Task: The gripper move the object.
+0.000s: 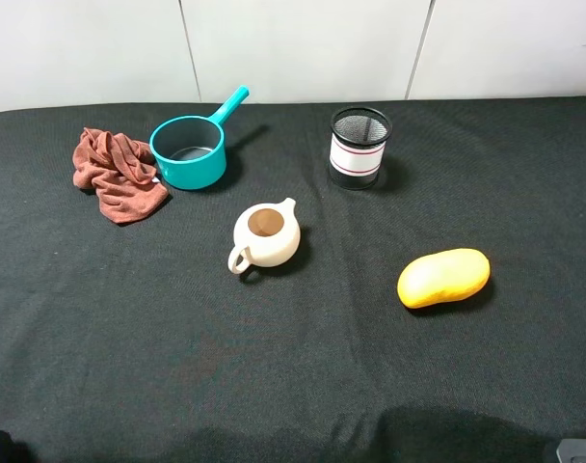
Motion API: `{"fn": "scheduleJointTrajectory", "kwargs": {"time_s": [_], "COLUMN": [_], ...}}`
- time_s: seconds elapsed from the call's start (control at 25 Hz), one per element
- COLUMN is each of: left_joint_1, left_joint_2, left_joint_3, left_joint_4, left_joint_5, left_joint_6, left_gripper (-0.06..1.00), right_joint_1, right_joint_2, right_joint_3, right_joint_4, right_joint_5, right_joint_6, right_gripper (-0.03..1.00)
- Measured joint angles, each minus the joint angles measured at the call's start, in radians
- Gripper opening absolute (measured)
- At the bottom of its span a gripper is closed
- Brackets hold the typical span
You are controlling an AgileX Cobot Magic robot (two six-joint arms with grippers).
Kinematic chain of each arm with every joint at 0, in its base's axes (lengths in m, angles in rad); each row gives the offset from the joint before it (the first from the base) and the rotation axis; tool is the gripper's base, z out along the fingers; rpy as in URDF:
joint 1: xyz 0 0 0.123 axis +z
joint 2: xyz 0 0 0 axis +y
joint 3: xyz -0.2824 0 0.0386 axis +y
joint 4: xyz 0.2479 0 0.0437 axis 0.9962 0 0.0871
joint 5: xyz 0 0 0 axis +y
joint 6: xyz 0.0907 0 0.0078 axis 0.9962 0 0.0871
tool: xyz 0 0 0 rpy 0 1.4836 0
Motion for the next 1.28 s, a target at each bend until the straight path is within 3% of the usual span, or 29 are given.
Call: {"fn": "scheduleJointTrajectory", "kwargs": {"time_s": [0.28,0.64,1.28], "left_joint_1": [-0.003,-0.063,-0.072], "left_joint_2": [-0.142,-0.142,-0.142], "left_joint_3": [0.003,0.045,0.045], "left_joint_4": [-0.001,-0.012,-0.014], "left_joint_5": [-0.002,-0.098,-0.101], "left_joint_6": [0.030,0.089,0.097], "left_gripper": [0.76,0.76,0.76], "right_joint_1": [0.000,0.000,0.000], "right_joint_2": [0.000,0.000,0.000], "right_joint_3": [0.000,0.000,0.000], "right_joint_4": [0.000,0.000,0.000], "right_joint_5": [0.000,0.000,0.000], "right_joint_6": [0.000,0.000,0.000], "right_gripper": [0.69,0.69,0.69]}}
